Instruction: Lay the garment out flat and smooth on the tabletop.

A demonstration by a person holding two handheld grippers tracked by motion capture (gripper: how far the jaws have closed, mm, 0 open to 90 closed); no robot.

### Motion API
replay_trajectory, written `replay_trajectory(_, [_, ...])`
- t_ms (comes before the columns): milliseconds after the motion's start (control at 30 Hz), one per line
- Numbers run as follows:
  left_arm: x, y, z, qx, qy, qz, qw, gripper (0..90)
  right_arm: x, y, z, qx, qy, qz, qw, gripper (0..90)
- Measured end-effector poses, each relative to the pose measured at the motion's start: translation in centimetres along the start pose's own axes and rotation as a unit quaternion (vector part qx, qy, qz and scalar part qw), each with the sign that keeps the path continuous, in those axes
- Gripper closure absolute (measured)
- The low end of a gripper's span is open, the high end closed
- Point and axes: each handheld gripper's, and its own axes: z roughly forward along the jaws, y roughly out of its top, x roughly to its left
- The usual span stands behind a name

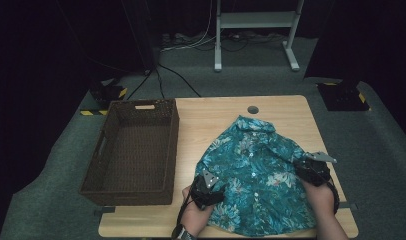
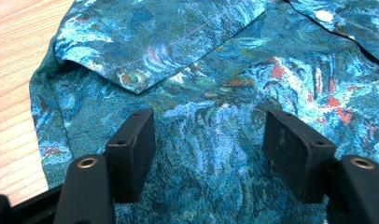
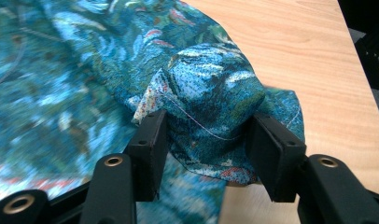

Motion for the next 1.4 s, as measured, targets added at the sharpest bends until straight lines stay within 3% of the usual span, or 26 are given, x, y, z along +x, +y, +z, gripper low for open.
replay_trajectory(100, [0.0, 0.0, 0.0, 0.0, 0.0, 0.0, 1.0, 34.4, -0.4, 0.5, 0.5, 0.003, 0.0, 0.001, 1.0, 50.7])
replay_trajectory(333, [0.0, 0.0, 0.0, -0.001, -0.001, -0.001, 1.0, 34.6, -1.7, 1.9, 1.5, 0.003, -0.016, -0.01, 0.9998, 73.7])
replay_trajectory(500, [0.0, -0.1, -0.2, 0.0, -0.002, 0.003, 1.0, 35.0, -2.7, 2.7, 1.8, -0.009, -0.035, -0.014, 0.9993, 78.7])
replay_trajectory(700, [0.0, -0.2, -0.2, 0.0, -0.003, 0.003, 1.0, 35.2, -4.6, 3.8, 1.9, -0.022, -0.064, -0.003, 0.9977, 77.5])
replay_trajectory(900, [0.0, -0.2, -0.3, 0.0, -0.003, 0.004, 1.0, 35.2, -6.2, 4.5, 1.1, -0.033, -0.083, 0.01, 0.9959, 66.3])
replay_trajectory(1033, [0.0, -0.2, -0.3, 0.0, -0.003, 0.004, 1.0, 35.2, -6.3, 4.6, 0.2, -0.045, -0.083, 0.007, 0.9955, 62.8])
replay_trajectory(1167, [0.0, -0.2, -0.3, 0.0, -0.003, 0.004, 1.0, 35.2, -5.3, 3.7, -0.9, -0.053, -0.07, 0.002, 0.9961, 62.0])
replay_trajectory(1300, [0.0, -0.2, -0.3, 0.0, -0.003, 0.004, 1.0, 35.2, -4.7, 2.5, -0.9, -0.044, -0.061, 0.001, 0.9972, 62.5])
replay_trajectory(1400, [0.0, -0.2, -0.3, 0.0, -0.003, 0.004, 1.0, 35.2, -4.6, 1.2, -0.2, -0.026, -0.057, 0.015, 0.9979, 61.5])
